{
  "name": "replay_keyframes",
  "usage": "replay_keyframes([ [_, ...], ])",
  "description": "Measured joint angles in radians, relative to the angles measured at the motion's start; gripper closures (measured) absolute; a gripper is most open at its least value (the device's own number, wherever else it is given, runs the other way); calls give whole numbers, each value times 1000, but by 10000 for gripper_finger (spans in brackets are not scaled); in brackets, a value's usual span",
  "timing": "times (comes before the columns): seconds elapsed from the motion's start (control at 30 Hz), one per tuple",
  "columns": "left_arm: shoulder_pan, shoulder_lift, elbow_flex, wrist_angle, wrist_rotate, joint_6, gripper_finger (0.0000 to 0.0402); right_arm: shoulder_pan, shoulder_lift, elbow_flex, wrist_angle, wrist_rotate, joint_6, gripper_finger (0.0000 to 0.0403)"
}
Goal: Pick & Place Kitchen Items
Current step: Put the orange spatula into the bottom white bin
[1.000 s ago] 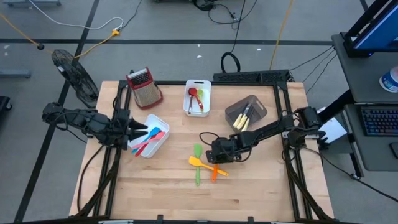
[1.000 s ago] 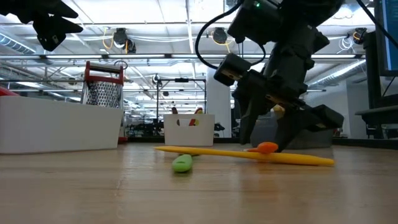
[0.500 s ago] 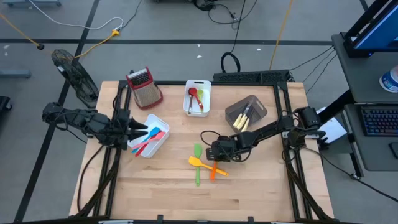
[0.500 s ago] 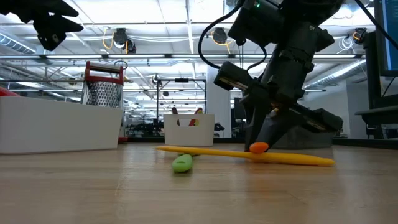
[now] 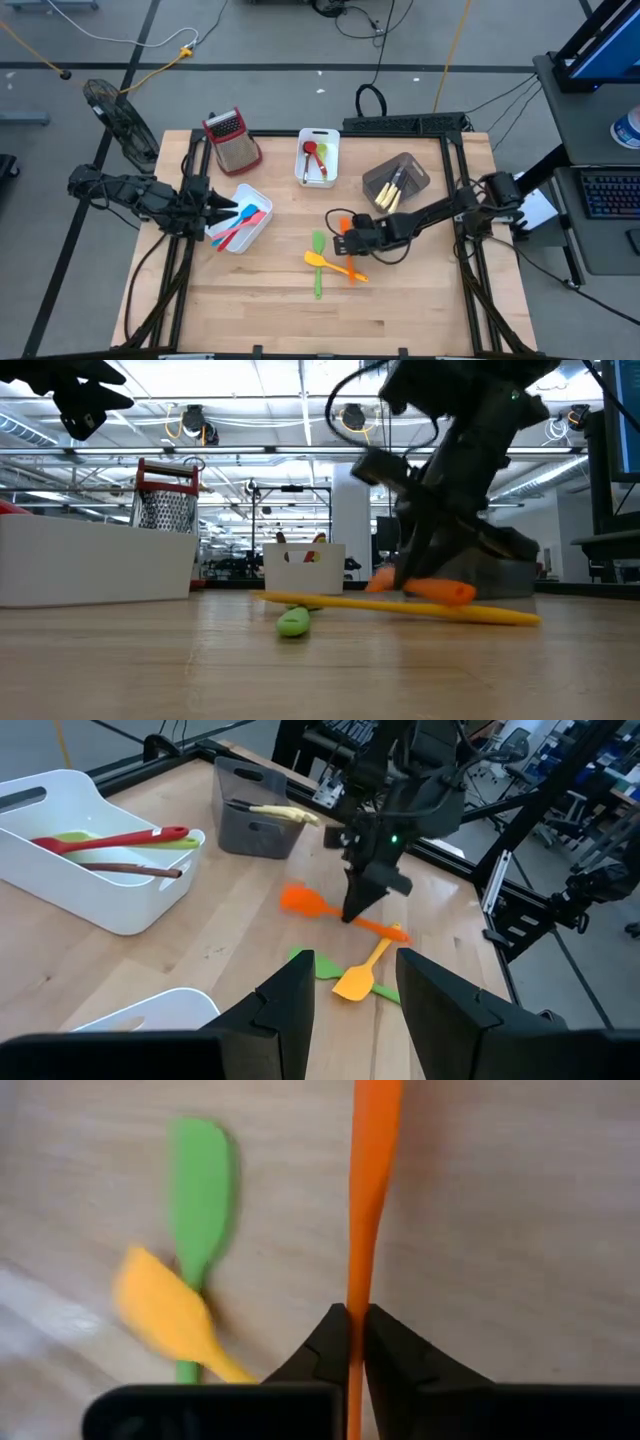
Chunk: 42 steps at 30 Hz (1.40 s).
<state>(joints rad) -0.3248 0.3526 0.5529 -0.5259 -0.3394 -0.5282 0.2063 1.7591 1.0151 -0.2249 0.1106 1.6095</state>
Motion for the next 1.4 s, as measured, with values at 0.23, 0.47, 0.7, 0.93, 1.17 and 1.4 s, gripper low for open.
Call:
replay_keyframes([
  [0.23, 0, 0, 0, 6, 50, -65, 254, 11, -132, 0, 62, 90, -63, 395],
  [0.47, 0, 22, 0, 86, 100, -166, 254, -16, -210, 4, 295, 137, -229, 395],
  [0.7, -2, 147, 0, 379, 203, -124, 254, -74, -214, 3, 604, 97, -394, 395],
  [0.93, -1, 369, 0, 631, 209, -152, 254, -121, -214, 3, 769, 40, -474, 395],
  [1.17, 7, 603, 0, 907, 122, -268, 254, -134, -214, 3, 797, -14, -496, 395],
  [1.4, 37, 778, 0, 1131, 110, -377, 254, -134, -214, 4, 801, -71, -504, 395],
])
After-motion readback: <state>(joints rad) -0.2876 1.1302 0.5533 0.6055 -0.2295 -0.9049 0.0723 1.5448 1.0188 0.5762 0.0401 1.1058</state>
